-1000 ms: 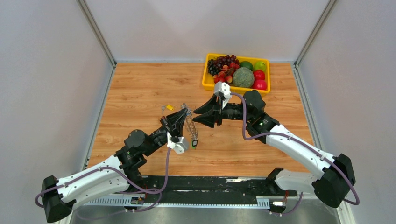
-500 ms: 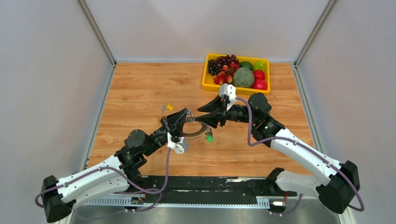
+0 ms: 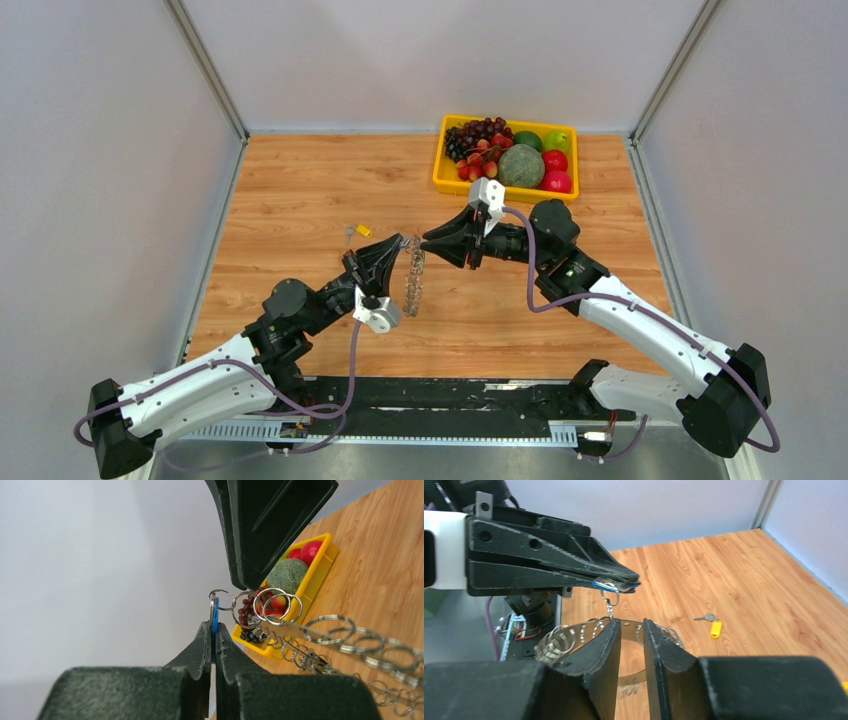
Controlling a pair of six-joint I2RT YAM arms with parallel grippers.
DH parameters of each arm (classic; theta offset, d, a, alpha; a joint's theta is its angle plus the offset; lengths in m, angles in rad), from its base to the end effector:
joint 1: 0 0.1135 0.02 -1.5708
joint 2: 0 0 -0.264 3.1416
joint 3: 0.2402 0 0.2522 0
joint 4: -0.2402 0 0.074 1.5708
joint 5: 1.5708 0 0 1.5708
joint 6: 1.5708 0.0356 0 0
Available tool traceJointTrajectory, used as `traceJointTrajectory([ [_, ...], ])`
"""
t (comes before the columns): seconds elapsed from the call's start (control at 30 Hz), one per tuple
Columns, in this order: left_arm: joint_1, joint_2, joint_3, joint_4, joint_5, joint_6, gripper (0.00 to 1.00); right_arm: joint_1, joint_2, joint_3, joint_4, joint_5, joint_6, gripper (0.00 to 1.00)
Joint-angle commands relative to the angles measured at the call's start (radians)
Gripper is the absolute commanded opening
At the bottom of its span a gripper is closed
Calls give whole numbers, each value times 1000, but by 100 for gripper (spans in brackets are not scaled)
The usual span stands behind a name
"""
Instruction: Remove the keys from the keyring
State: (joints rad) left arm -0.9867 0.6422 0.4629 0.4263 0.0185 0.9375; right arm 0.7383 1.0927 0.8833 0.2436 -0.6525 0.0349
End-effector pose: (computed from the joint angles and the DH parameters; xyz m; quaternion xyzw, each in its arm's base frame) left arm 0.0913 -0.1393 0.3138 0.5084 0.3454 -0.0251 0.7884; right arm 0.1725 0.1862 0.3592 -0.4431 0.5386 0.4631 0.5469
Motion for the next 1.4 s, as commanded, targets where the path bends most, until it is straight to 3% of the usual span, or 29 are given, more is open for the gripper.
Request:
traceJointTrajectory([
  [0.0, 1, -19, 29, 54, 29, -21, 0, 2, -11, -1, 23, 92, 7, 24],
  [0.1, 2, -20, 29, 54, 34, -23, 0, 2, 3, 2, 33, 82, 17, 20],
  [0.43, 1, -12, 25, 70, 12, -16, 0, 9, 62, 42, 36, -147, 25, 20],
  [0.63, 1, -12, 24, 67, 20, -16, 0, 9, 51, 39, 36, -163, 24, 22],
  [1.03, 2, -21, 27, 45, 61, -21, 0, 7, -33, -6, 36, -3, 0, 22],
  [1.37, 1, -20, 28, 43, 67, -23, 0, 9, 45, 41, 55, -129, 52, 22],
])
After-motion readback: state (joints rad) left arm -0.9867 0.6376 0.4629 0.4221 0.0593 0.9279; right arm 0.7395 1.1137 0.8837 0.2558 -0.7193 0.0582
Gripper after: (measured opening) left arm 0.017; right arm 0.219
